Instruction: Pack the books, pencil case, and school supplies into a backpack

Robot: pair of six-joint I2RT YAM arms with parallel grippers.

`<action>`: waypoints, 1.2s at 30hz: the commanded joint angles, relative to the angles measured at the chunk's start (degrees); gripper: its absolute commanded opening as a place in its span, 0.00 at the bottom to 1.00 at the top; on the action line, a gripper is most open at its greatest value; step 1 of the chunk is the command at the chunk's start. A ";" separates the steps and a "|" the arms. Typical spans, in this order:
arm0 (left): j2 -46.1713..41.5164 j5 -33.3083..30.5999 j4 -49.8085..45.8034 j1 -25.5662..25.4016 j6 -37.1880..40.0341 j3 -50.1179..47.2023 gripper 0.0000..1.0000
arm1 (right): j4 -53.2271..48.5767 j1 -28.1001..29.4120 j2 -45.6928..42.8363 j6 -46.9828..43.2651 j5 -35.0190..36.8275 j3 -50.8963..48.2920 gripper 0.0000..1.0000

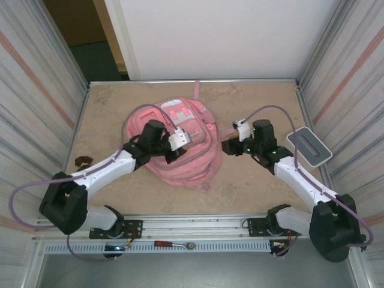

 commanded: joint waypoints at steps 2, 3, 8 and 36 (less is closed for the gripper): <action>-4.42 13.64 4.03 3.70 2.56 -1.60 0.02 | 0.52 5.26 3.33 -14.54 -5.09 3.72 0.51; -4.87 14.10 4.00 4.13 2.61 -1.95 0.02 | 0.60 5.59 4.10 -15.25 -6.03 4.16 0.51; -6.50 15.05 4.41 5.31 2.72 -3.28 0.02 | 2.13 6.58 8.85 -16.83 -9.85 6.33 0.50; -6.40 13.81 3.33 5.31 3.51 -3.55 0.03 | 6.54 9.14 13.23 -10.50 -3.72 6.25 0.00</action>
